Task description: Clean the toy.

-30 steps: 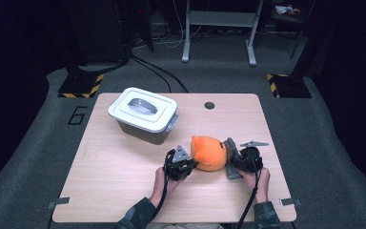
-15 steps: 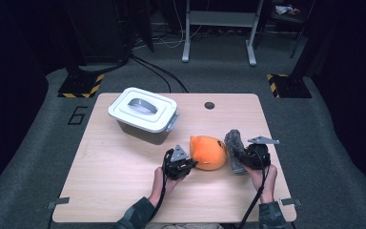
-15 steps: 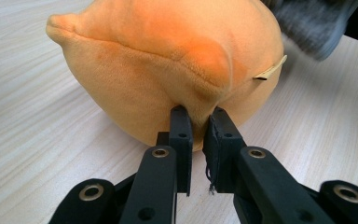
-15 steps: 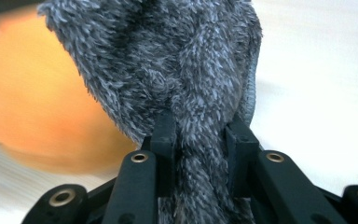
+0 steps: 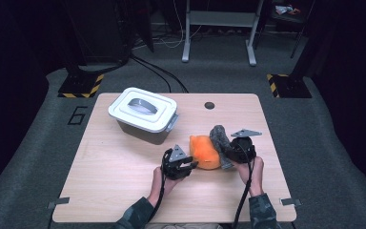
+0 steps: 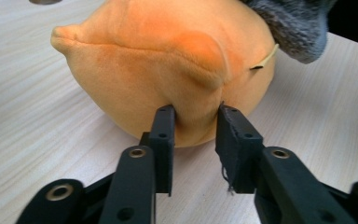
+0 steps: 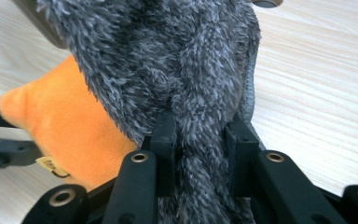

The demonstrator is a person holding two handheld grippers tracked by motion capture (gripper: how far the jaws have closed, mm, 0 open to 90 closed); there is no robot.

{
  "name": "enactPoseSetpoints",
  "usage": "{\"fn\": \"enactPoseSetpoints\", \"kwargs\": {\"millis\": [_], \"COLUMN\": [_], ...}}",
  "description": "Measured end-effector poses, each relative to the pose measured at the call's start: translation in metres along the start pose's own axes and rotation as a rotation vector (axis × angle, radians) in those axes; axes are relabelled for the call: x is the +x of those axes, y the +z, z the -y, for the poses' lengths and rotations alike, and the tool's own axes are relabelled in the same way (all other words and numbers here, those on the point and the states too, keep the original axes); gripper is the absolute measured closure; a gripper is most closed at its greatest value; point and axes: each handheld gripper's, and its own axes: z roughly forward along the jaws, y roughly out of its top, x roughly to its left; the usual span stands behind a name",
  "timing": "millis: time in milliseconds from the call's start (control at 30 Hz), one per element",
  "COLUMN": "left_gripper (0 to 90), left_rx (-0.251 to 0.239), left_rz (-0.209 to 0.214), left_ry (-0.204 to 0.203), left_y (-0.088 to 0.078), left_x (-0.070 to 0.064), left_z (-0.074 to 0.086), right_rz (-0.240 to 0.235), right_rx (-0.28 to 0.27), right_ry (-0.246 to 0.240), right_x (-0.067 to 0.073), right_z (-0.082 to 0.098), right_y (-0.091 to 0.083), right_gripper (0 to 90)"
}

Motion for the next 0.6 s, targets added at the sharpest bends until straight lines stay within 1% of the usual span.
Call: {"fn": "enactPoseSetpoints", "kwargs": {"millis": [33, 67, 100, 133, 167, 200, 233, 333, 367, 400, 433, 467, 500, 533, 567, 600], "left_gripper": [60.4, 58.8, 57.5, 55.7, 52.2, 50.4, 50.4, 49.6, 50.8, 54.2, 56.5, 61.5, 65.8, 75.0, 75.0, 78.0], "left_rx": [-0.002, 0.000, 0.004, 0.010, 0.023, 0.023, 0.016, 0.016, 0.012, 0.018, 0.022, 0.020, 0.015, 0.016, 0.016, 0.020], "left_rz": [-0.013, -0.010, -0.017, -0.025, -0.036, -0.036, -0.054, -0.062, -0.067, -0.066, -0.073, -0.077, -0.073, -0.069, -0.066, -0.063], "left_ry": [0.004, 0.010, 0.017, 0.025, 0.031, 0.031, 0.031, 0.035, 0.049, 0.055, 0.070, 0.073, 0.067, 0.071, 0.069, 0.071], "left_y": [0.001, 0.002, 0.003, 0.004, 0.006, 0.006, 0.008, 0.012, 0.013, 0.015, 0.016, 0.017, 0.018, 0.018, 0.018, 0.017], "left_x": [-0.002, -0.002, -0.003, -0.004, -0.005, -0.005, -0.005, -0.005, -0.005, -0.007, -0.008, -0.009, -0.009, -0.008, -0.008, -0.007], "left_z": [0.001, 0.001, 0.002, 0.002, 0.003, 0.003, 0.002, 0.000, 0.000, -0.001, -0.001, -0.001, -0.001, -0.002, -0.003, -0.004], "right_rz": [-0.003, -0.005, 0.003, -0.001, 0.000, 0.000, 0.001, 0.001, 0.000, 0.000, 0.002, 0.003, 0.001, 0.004, 0.004, -0.002], "right_rx": [-0.003, 0.005, 0.002, 0.005, 0.005, 0.005, 0.009, 0.007, 0.005, 0.009, 0.009, 0.008, 0.004, -0.002, -0.002, -0.008], "right_ry": [0.003, 0.003, 0.007, 0.001, 0.004, 0.004, 0.014, 0.009, 0.007, 0.017, 0.018, 0.020, 0.022, 0.028, 0.028, 0.028], "right_x": [-0.001, -0.002, -0.002, -0.003, -0.004, -0.004, -0.004, -0.007, -0.008, -0.008, -0.008, -0.009, -0.009, -0.009, -0.009, -0.010], "right_z": [0.000, -0.001, -0.001, -0.001, -0.002, -0.002, -0.002, -0.002, -0.002, -0.002, -0.002, -0.002, -0.001, 0.000, 0.000, 0.000], "right_y": [0.001, 0.001, 0.001, 0.002, 0.003, 0.003, 0.003, 0.006, 0.006, 0.006, 0.006, 0.006, 0.007, 0.006, 0.006, 0.006], "right_gripper": [69.6, 69.6, 69.6, 69.6, 69.5, 69.5, 69.6, 69.6, 69.6, 69.6, 69.6, 69.6, 69.7, 69.7, 69.7, 69.8]}}
